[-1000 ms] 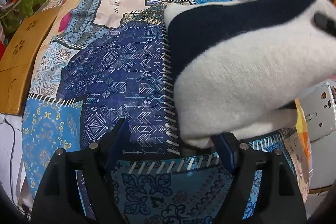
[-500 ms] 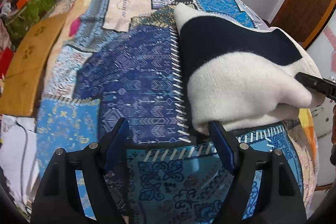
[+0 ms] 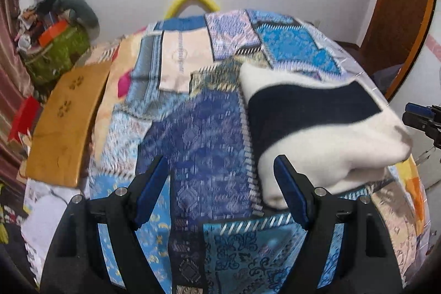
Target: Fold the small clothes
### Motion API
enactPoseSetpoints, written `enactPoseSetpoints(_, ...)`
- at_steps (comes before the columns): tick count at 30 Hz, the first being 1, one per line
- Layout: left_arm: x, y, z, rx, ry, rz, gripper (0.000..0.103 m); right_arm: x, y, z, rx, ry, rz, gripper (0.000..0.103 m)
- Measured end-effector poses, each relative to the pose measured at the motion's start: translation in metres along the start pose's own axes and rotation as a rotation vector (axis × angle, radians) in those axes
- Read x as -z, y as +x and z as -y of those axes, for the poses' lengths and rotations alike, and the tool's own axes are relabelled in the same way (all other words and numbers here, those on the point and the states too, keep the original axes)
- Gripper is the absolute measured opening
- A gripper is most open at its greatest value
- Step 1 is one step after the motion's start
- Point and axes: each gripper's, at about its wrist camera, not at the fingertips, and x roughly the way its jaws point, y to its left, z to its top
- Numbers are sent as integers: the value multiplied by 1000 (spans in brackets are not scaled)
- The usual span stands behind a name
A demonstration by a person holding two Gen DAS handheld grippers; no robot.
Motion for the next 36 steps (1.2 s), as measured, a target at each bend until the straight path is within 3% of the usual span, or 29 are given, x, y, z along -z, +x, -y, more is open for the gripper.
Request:
enactPoseSetpoints(9,-50,3,28,65,73,79,83,-35,9,-10,-18,-31,72,49)
enactPoseSetpoints(16,-74,48,50,112,107,21,83,-42,59,-18,-26,-68,-11,52)
enactPoseSetpoints(22,-70,91,64,125,150,-64,83,-27,93,-9,-54,-59,-122,52)
enactPoseSetpoints(26,-57,112,75,118,212,-120,83,-16,94,-9,-66,-84,-135,54)
enactPoseSetpoints(36,-35,105,67,155,214,-129,88,3,74,-14,-42,-130,-133,62)
